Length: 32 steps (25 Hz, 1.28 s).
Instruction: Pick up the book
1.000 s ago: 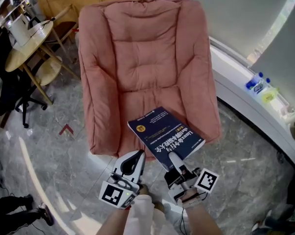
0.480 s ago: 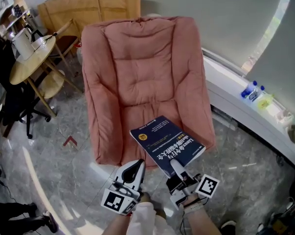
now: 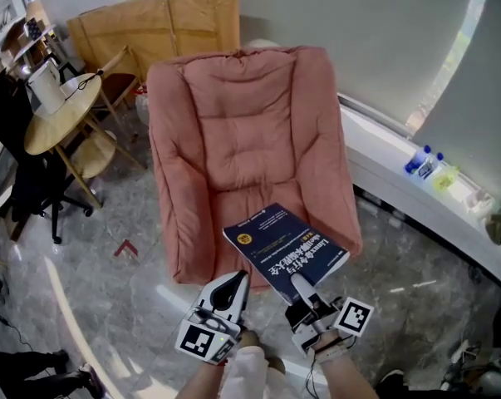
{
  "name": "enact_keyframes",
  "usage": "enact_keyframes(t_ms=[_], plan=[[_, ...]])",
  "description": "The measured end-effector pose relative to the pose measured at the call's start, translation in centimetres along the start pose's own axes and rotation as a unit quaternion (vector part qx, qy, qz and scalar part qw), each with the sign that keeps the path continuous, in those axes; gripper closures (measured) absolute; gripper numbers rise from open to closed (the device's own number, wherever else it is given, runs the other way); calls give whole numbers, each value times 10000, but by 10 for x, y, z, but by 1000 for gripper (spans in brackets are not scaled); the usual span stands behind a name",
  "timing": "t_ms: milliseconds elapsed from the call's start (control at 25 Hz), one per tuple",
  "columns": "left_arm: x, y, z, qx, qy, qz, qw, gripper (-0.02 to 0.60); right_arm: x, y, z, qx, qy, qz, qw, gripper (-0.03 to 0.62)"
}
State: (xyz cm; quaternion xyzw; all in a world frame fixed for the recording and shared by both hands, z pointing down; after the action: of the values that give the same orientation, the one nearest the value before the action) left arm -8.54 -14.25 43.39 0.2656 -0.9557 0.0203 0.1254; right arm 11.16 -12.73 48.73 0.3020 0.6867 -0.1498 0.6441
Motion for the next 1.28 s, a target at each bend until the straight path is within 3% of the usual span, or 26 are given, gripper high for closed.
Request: enact_keyframes(t_ms=[1280], plan=[[-17,1,96,-394,13,5,9992,572,96,-21,18,103,173,441,9988,414]])
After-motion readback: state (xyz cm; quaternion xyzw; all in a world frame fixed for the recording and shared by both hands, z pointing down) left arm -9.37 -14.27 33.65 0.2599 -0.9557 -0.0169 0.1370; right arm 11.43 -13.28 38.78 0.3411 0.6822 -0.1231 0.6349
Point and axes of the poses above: the fingertips, and each gripper's own axes: y backward along the fingers, x to its left, z out of its top, the point moved 7 cm from there along y, backward along the fingers, and after that the axes turned 10 degrees about z, right-handed, at the moved point
